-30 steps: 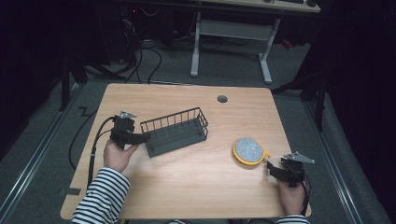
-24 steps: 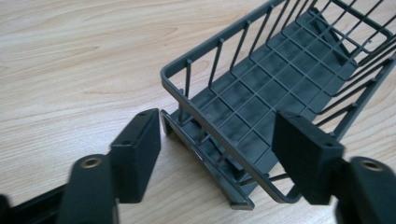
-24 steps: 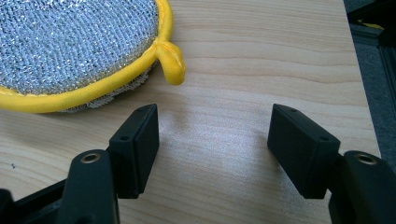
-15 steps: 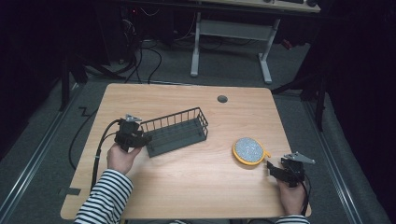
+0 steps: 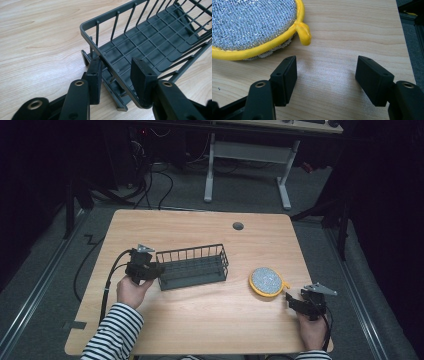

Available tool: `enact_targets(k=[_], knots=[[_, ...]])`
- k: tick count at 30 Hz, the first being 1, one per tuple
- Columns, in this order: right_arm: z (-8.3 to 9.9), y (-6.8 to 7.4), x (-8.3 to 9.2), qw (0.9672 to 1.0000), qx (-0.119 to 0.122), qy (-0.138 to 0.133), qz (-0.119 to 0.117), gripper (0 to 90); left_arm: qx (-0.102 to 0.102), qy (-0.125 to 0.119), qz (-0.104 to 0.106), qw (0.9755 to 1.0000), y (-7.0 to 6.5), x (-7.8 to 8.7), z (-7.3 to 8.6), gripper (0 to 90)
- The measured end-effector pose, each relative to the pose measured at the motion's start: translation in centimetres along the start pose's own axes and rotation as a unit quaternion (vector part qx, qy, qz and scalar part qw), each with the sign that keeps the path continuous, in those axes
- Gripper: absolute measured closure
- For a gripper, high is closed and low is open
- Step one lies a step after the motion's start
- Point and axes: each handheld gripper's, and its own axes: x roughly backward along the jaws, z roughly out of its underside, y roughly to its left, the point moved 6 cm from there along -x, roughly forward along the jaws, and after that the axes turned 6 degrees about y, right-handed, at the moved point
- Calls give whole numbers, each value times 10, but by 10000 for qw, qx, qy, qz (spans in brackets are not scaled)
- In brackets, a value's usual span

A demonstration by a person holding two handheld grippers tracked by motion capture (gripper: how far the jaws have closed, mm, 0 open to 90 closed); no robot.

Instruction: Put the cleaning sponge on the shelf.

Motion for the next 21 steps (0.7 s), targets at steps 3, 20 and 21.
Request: enact_targets(k=[3, 20, 21], knots=[[0, 0, 0, 10000, 5, 4, 7, 340, -73, 29, 62, 9999, -4, 0, 1, 630], [0, 0, 0, 10000, 22, 6, 11, 338, -255, 41, 310, 9992, -20, -4, -1, 704], [0, 0, 0, 10000, 23, 6, 10, 338, -278, 47, 342, 9990, -22, -4, -2, 703]])
